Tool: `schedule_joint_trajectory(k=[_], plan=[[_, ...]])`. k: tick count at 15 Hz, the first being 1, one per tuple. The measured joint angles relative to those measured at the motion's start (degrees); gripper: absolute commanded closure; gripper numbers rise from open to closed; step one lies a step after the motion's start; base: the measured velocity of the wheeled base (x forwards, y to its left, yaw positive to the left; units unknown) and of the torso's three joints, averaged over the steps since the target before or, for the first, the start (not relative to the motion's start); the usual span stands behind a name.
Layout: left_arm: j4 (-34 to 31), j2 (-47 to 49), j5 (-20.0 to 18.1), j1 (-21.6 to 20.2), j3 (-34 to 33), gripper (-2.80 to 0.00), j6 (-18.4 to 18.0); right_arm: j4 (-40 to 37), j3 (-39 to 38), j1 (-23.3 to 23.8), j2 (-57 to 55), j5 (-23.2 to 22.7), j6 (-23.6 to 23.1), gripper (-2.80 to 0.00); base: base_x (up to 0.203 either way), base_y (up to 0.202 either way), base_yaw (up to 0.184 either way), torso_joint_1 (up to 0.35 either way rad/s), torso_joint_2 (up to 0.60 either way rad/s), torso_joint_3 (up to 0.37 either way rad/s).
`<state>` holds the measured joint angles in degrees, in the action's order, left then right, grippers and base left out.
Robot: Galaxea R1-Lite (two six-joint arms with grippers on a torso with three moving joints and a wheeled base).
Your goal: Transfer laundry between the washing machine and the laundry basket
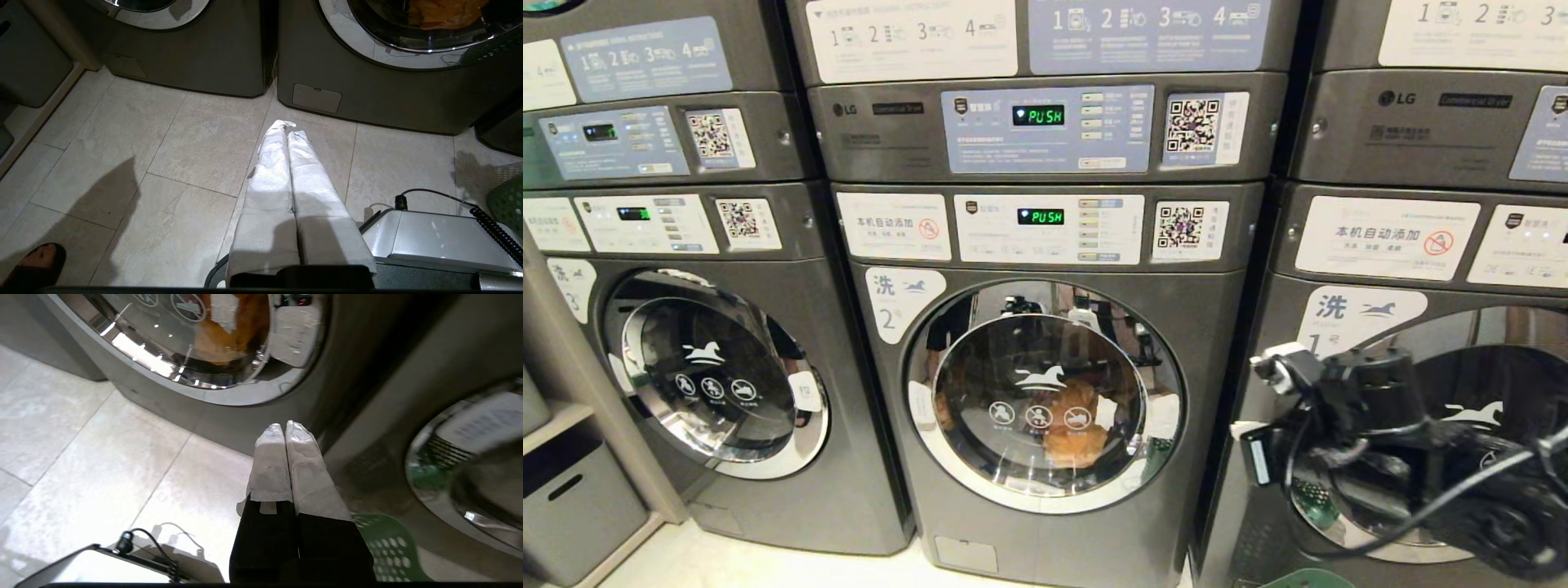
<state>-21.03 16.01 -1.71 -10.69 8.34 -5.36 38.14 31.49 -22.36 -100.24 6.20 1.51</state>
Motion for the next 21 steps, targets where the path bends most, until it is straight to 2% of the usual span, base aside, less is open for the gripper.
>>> schedule_joint_trajectory(k=[2,5,9,11,12,16,18,19,21], plan=[[0.12,0.00,0.00,0.09,-0.08,0.00,0.02,-0.05,-8.96,-1.00,12.38,2.83,-1.87,0.00,0.000,0.000,0.000,0.000,0.00,0.000],[0.15,0.00,0.04,0.00,-0.10,0.00,0.02,-1.62,-21.62,1.39,31.16,5.68,-3.43,0.00,0.000,0.000,0.000,0.000,0.00,0.000],[0.13,0.00,0.00,-0.03,-0.10,0.00,0.02,-5.25,-29.66,16.29,48.10,7.75,-2.63,0.00,0.000,0.000,0.000,0.000,0.00,0.000],[0.11,0.00,-0.07,0.04,-0.10,0.00,0.07,-12.00,-30.55,19.44,57.29,8.10,-2.76,0.00,0.000,0.000,0.000,0.000,0.00,0.000],[0.11,0.00,-0.09,-0.01,-0.07,0.00,0.10,-17.30,-30.27,20.19,63.34,7.25,-2.92,0.00,0.000,0.000,0.000,0.000,0.00,0.000],[0.24,0.00,-0.22,0.04,-0.13,0.00,0.10,-42.64,-26.40,21.48,89.22,-1.43,-5.56,0.00,0.000,0.000,0.000,0.000,0.00,0.000],[0.48,0.00,-0.16,0.11,-0.27,0.00,0.11,-51.62,-25.05,21.86,95.23,-4.78,-6.32,0.00,0.000,0.000,0.000,0.000,0.00,0.000],[0.56,0.00,-0.11,0.09,-0.33,0.00,0.10,-54.66,-24.49,21.93,97.08,-6.20,-6.73,0.00,0.000,0.000,0.000,0.000,0.00,0.000],[0.69,0.00,-0.13,0.09,-0.44,0.00,0.06,-52.77,-26.01,22.08,98.96,-8.06,-8.98,0.00,0.000,0.000,0.000,0.000,0.00,0.000]])
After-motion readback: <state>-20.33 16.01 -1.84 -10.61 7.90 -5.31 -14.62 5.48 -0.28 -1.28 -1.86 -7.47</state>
